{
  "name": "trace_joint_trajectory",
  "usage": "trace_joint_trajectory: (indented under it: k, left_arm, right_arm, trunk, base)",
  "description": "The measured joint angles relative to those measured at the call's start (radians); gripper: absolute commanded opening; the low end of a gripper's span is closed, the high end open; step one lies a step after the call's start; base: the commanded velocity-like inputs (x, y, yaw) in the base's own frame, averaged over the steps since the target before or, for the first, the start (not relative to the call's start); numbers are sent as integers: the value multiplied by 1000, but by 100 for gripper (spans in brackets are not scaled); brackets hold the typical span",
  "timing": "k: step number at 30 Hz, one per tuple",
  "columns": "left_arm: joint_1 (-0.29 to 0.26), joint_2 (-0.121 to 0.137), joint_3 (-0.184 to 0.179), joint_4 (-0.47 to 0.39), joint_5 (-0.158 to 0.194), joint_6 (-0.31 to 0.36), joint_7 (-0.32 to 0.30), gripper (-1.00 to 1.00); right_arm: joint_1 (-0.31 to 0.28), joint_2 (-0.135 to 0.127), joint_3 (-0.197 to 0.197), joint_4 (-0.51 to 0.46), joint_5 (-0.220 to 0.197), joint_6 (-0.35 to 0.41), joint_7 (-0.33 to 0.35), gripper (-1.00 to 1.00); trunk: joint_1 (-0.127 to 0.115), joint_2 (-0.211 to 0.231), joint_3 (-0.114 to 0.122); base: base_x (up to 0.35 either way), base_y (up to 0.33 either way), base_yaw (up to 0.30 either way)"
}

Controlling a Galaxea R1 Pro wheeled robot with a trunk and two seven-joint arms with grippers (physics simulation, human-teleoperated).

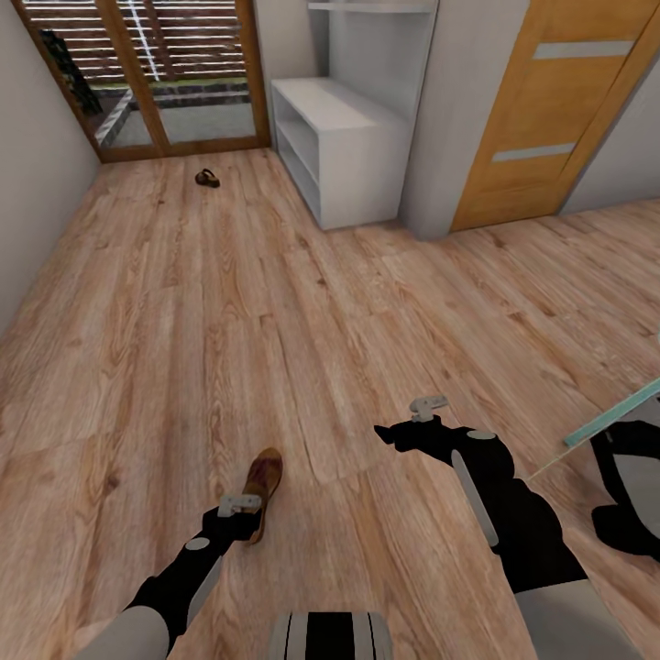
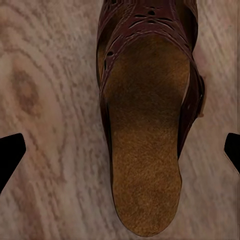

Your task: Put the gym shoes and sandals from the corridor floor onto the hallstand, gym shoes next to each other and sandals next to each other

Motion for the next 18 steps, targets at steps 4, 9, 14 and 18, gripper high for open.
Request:
trace_joint_trajectory:
  k: [4, 9, 14, 18]
  left_arm:
    - [3, 1, -1, 0, 0, -1, 1, 100]
    - [4, 1, -2, 0, 0, -2, 1, 100]
    - [4, 1, -2, 0, 0, -3, 2, 100]
    - [4, 2, -2, 0, 0, -4, 2, 100]
  right_arm:
    - [0, 0, 1, 1, 0, 0, 1, 100]
    - [0, 0, 1, 1, 0, 0, 0, 100]
    - [0, 0, 1, 0, 0, 0, 1, 100]
    - [0, 0, 1, -1, 0, 0, 1, 100]
  trunk:
    - [0, 0, 0]
    - [0, 0, 0]
    - [0, 0, 0]
    - [0, 0, 0]
  base:
    - [10, -7, 0]
    - [5, -2, 0]
    - [115, 0, 0]
    - [138, 0, 0]
